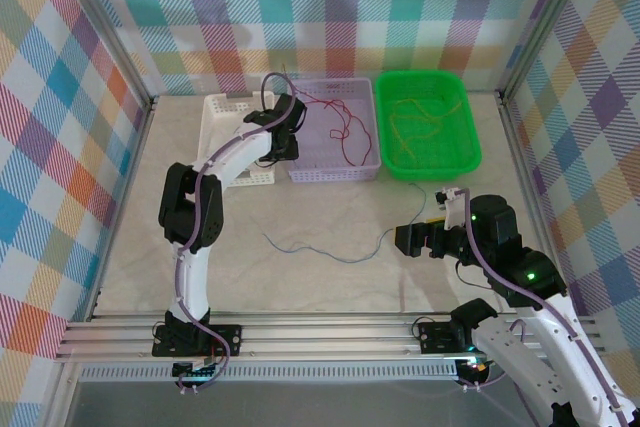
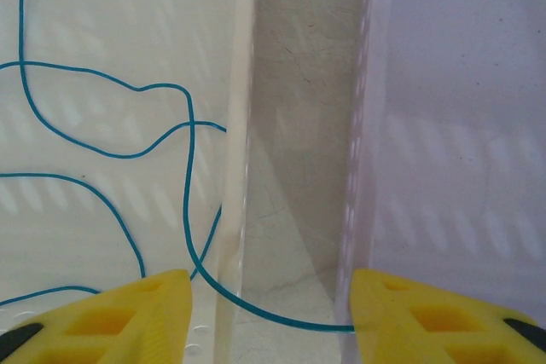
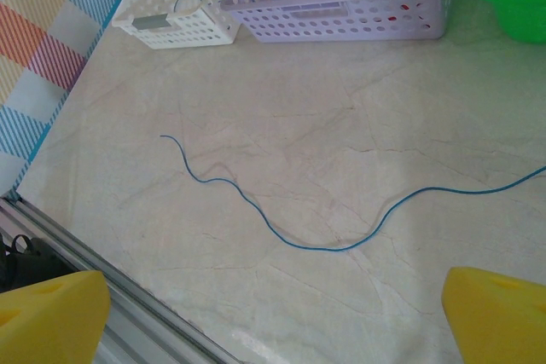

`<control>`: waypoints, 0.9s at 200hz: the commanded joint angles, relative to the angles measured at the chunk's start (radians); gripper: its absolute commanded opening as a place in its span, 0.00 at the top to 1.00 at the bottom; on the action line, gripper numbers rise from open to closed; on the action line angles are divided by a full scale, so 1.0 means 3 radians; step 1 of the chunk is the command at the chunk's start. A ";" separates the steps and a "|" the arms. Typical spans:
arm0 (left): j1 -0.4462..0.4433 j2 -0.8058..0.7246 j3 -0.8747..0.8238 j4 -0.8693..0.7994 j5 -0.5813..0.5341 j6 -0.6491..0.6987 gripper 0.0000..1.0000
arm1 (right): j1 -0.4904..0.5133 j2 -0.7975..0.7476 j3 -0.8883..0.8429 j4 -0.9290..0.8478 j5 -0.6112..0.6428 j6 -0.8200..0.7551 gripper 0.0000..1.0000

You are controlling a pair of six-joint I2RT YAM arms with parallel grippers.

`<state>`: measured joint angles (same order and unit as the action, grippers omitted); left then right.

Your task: Untangle the cables

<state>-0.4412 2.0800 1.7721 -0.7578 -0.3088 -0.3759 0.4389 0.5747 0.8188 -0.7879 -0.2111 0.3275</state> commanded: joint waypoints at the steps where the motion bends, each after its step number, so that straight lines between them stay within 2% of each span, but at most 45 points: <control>1: -0.0008 0.0054 -0.0016 -0.0078 -0.0090 0.0046 0.52 | 0.0017 -0.0026 0.0015 0.0015 -0.0058 -0.0049 0.00; 56: -0.0005 -0.0049 -0.0156 0.0005 -0.0088 0.0046 0.64 | 0.0015 -0.0025 0.0016 0.0018 -0.0063 -0.0049 0.00; 100: -0.0005 -0.0117 -0.0249 0.0045 -0.0100 0.0041 0.66 | 0.0017 -0.0038 0.0020 0.0014 -0.0057 -0.0049 0.00; 159: -0.0002 -0.0255 -0.0369 0.0093 -0.0134 0.0060 0.77 | 0.0017 -0.0031 0.0015 0.0018 -0.0058 -0.0049 0.00; 180: -0.0002 -0.0279 -0.0385 0.0097 -0.0136 0.0065 0.78 | 0.0015 -0.0031 0.0012 0.0017 -0.0055 -0.0049 0.00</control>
<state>-0.4431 2.0315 1.6825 -0.6880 -0.3305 -0.3721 0.4389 0.5739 0.8188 -0.7879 -0.2115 0.3271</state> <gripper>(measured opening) 0.223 0.996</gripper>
